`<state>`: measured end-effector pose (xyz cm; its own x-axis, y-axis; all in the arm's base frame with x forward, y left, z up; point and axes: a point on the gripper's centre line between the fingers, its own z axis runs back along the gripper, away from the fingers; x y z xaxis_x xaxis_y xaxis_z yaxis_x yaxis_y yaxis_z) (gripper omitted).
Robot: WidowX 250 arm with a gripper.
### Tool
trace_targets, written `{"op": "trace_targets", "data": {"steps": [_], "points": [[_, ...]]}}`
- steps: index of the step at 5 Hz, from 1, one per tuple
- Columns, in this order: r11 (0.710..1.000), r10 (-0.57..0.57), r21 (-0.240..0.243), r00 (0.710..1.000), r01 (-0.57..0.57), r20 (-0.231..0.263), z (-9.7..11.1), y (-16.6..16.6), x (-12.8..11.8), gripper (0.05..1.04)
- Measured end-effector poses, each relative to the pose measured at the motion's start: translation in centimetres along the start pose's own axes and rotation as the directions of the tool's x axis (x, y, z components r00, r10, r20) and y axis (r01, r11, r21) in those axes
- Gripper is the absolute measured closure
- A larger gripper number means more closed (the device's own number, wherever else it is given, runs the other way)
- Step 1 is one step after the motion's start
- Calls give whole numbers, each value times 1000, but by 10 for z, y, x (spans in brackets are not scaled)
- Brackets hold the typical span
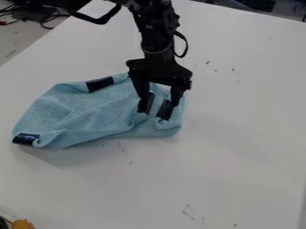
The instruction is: Unfold the cloth from the left to bottom right
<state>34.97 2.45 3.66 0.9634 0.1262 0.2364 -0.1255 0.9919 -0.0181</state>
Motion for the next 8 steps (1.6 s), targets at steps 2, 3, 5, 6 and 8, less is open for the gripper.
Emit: {"op": "trace_targets", "data": {"steps": [2,3,5,6,8], "points": [[1000,7,-14,1000,-7,-6,-6,4,-4,136],[1000,13,-16,1000,-13,-15,-9,7,-5,140],[1000,24,-4,1000,-24,-13,-9,18,-5,191],[1000,30,-5,999,-30,-31,-16,24,-8,253],[1000,23,-20,999,-24,-46,-24,25,-9,796]]}}
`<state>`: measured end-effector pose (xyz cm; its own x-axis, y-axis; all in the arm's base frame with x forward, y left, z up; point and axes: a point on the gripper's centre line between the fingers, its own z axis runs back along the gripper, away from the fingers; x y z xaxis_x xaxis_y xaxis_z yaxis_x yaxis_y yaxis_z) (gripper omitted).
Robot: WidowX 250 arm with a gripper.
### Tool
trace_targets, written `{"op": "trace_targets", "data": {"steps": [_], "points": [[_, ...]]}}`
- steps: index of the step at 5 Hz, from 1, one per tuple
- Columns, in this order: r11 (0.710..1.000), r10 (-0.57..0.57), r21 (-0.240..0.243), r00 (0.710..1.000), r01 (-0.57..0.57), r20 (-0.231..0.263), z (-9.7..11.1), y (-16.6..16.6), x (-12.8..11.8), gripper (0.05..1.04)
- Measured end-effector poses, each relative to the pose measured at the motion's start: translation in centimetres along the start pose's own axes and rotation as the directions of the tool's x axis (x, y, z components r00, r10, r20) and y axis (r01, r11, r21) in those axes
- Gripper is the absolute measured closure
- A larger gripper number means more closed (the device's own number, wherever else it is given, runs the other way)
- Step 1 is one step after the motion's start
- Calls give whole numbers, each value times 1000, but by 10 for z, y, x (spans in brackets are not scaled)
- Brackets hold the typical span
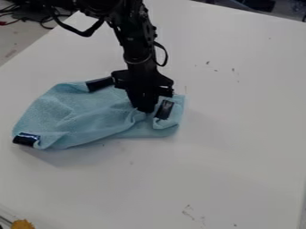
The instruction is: Unfold the cloth from the left to bottom right
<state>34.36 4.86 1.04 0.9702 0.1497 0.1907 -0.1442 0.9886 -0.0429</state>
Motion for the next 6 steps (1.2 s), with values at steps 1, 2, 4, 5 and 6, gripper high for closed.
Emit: {"op": "trace_targets", "data": {"steps": [1,2,4,5,6], "points": [[1000,3,1,1000,-3,-2,1,0,2,939],[999,-6,32,1000,6,-8,4,-1,4,997],[996,-31,90,994,21,105,48,-20,13,999],[995,-29,95,990,16,137,61,-28,6,980],[996,-13,87,990,0,142,59,-30,0,879]]}}
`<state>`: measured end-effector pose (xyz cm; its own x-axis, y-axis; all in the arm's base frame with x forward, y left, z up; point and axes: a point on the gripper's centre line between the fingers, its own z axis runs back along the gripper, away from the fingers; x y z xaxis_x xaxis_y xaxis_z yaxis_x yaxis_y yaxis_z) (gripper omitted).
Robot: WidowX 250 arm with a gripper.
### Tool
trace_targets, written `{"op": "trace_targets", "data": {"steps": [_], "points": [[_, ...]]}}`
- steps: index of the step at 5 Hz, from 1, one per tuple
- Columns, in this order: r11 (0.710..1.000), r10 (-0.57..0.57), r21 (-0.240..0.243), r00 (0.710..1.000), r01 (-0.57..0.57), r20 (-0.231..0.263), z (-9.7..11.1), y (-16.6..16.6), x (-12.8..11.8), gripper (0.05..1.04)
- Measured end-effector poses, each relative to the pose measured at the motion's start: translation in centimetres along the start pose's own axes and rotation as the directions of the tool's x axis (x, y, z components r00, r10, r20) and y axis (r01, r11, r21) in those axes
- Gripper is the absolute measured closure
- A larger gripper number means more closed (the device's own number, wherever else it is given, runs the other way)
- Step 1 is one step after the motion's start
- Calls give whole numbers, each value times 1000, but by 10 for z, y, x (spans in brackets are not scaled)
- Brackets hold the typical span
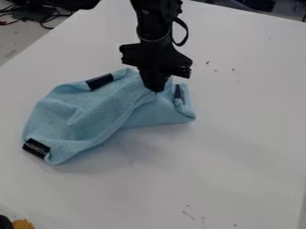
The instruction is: Unfold the cloth from the left to bottom right
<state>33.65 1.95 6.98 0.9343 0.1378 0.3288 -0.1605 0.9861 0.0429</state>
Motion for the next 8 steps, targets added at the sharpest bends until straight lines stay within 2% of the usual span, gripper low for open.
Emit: {"op": "trace_targets", "data": {"steps": [1,3,4,5,6,7,8], "points": [[1000,7,-17,1000,-7,1,-2,-3,-3,990],[1000,-4,-23,1000,4,-15,-1,-5,-6,1006],[1000,-17,-26,1000,18,13,25,-17,-8,1006],[998,-7,-67,998,3,-54,30,-27,-40,1006],[992,-31,-126,996,19,-86,27,-34,-68,1007],[972,-114,-218,986,86,-121,18,-44,-92,1007],[952,-152,-287,980,111,-126,14,-51,-106,1009]]}}
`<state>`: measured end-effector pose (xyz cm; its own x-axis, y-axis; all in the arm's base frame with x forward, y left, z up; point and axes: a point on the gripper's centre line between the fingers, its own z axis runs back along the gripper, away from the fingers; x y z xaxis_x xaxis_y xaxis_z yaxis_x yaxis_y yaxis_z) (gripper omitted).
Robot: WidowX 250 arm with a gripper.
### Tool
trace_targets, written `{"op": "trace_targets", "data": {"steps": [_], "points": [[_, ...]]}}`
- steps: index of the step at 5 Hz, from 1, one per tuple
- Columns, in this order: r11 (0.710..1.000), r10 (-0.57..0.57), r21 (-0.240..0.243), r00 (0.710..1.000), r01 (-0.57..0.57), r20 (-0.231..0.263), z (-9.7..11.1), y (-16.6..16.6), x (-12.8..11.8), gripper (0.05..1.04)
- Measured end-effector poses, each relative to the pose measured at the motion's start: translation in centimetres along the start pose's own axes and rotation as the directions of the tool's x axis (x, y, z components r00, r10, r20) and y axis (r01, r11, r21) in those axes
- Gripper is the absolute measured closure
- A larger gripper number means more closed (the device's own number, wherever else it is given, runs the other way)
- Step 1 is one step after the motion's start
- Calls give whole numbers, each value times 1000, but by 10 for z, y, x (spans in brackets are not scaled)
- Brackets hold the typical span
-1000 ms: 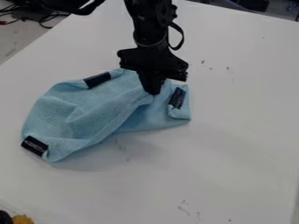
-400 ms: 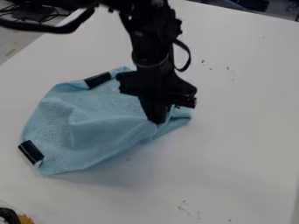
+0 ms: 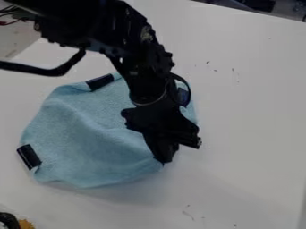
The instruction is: Unfold the cloth from the left to bottom right
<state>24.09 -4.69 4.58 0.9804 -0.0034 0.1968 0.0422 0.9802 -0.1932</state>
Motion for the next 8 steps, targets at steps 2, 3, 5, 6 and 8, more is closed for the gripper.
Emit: {"op": "trace_targets", "data": {"steps": [2,3,5,6,8], "points": [[997,-56,-59,997,53,-46,-10,-9,-36,1009],[984,-147,-111,988,142,-39,-14,-9,-48,1009],[947,-264,-190,965,259,-1,-24,-4,-54,822],[940,-279,-205,960,272,-8,-22,-5,-51,543],[969,-231,-98,972,226,-33,-10,-20,-54,71]]}}
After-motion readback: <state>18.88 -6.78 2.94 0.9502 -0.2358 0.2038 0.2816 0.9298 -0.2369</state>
